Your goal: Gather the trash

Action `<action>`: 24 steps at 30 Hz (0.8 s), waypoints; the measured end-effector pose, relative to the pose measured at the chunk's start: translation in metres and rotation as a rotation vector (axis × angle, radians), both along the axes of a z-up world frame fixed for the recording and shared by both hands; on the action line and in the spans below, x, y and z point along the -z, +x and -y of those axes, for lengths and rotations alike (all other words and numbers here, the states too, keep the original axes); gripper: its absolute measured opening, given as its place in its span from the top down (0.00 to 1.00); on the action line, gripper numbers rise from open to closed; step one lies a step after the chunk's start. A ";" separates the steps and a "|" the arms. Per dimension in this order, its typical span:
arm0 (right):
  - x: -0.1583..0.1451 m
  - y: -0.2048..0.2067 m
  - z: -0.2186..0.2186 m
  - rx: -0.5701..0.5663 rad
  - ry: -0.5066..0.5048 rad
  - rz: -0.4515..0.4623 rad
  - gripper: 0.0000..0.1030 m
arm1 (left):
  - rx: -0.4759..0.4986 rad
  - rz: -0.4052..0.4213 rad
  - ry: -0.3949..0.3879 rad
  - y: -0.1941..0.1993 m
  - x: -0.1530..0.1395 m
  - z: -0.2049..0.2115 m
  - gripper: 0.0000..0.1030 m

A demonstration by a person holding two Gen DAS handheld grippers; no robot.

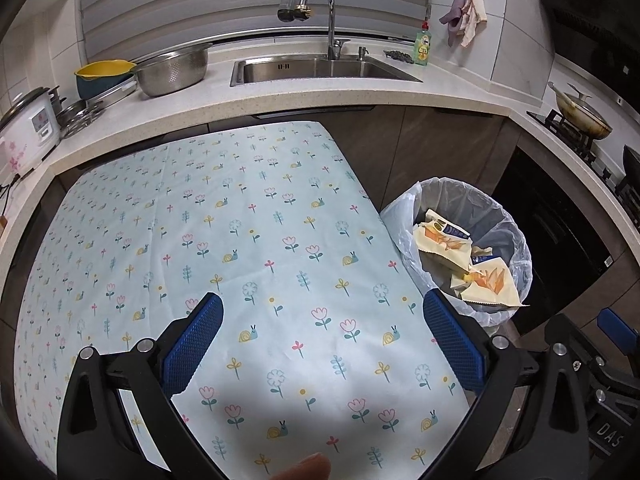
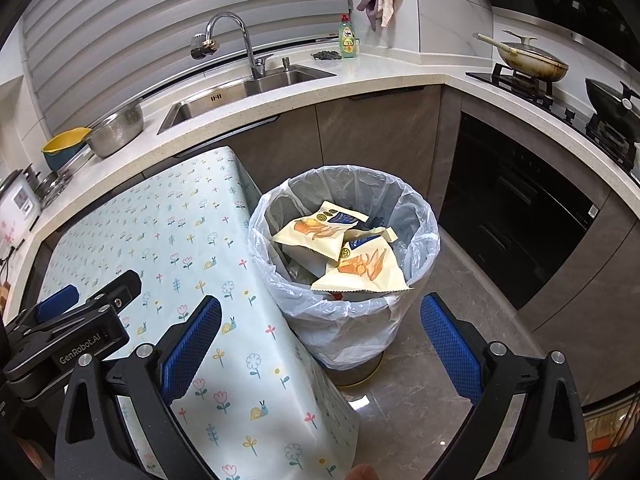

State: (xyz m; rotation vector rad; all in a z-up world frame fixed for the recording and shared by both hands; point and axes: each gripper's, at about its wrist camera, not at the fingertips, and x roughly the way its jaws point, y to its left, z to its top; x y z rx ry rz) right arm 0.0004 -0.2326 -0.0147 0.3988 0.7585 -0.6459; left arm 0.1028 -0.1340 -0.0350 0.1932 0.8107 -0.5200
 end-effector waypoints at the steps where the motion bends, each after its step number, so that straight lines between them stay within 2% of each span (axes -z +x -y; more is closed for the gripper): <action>1: 0.001 0.000 0.000 0.000 0.000 -0.002 0.07 | 0.001 -0.001 0.001 0.000 0.000 0.000 0.07; 14: 0.004 -0.001 -0.001 -0.007 0.005 0.000 0.07 | -0.028 -0.032 -0.005 -0.002 0.005 -0.002 0.07; 24: 0.005 -0.001 -0.002 -0.011 0.005 -0.001 0.07 | -0.026 -0.014 0.008 -0.005 0.004 0.000 0.07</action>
